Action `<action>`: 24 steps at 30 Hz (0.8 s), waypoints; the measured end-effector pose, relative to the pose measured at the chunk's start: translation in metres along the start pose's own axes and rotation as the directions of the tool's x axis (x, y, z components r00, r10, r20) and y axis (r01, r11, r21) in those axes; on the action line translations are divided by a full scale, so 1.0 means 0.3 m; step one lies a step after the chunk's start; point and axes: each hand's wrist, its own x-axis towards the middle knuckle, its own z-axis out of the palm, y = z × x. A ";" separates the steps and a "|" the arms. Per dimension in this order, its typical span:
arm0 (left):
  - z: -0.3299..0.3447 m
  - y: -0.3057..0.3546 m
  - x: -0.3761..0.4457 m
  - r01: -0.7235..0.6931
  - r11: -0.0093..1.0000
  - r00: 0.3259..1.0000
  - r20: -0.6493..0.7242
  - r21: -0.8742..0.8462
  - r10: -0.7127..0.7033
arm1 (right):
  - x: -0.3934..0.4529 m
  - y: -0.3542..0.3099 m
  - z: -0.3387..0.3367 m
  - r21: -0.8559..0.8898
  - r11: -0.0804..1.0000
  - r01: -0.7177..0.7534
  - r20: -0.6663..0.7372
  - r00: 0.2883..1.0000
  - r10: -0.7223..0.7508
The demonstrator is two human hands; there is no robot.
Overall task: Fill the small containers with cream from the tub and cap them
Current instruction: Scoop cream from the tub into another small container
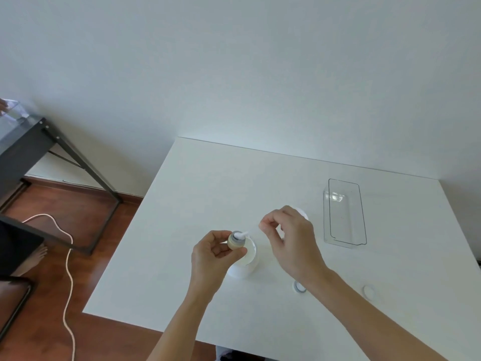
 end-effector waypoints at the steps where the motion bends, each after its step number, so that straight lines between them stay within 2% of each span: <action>1: 0.001 0.001 0.000 0.002 1.000 1.000 -0.006 -0.006 -0.002 | -0.009 -0.004 -0.003 -0.056 0.992 0.113 0.002 0.994 -0.114; 3: 0.000 0.003 0.000 0.006 1.000 1.000 -0.019 -0.020 -0.006 | -0.027 -0.004 -0.006 -0.181 0.926 0.333 0.018 0.942 -0.335; 5: -0.002 0.003 0.003 0.005 0.999 1.000 -0.027 -0.035 -0.006 | -0.042 0.001 -0.006 -0.285 0.836 0.468 0.024 0.876 -0.482; 7: -0.005 0.003 0.005 0.007 0.999 0.999 -0.034 -0.048 -0.008 | -0.056 0.010 -0.004 -0.342 0.789 0.510 0.015 0.843 -0.538; 10: -0.007 0.003 0.004 0.011 0.999 0.999 -0.036 -0.049 -0.013 | -0.071 0.021 -0.003 -0.349 0.781 0.518 -0.014 0.830 -0.557; 16: -0.009 -0.005 0.002 0.014 0.998 0.999 -0.039 -0.058 -0.016 | -0.077 0.025 -0.019 -0.345 0.787 0.512 -0.037 0.830 -0.557; 19: -0.016 -0.008 0.003 0.012 0.998 0.999 -0.049 -0.069 -0.015 | -0.078 0.030 -0.025 -0.317 0.823 0.471 -0.055 0.857 -0.512; 21: -0.025 -0.010 0.006 0.007 0.997 0.998 -0.056 -0.083 -0.012 | -0.072 0.039 -0.024 -0.236 0.895 0.378 -0.105 0.906 -0.410; 24: -0.045 -0.014 0.008 -0.004 0.994 0.998 -0.061 -0.112 -0.003 | -0.051 0.062 -0.009 -0.098 0.982 0.164 -0.167 0.970 -0.178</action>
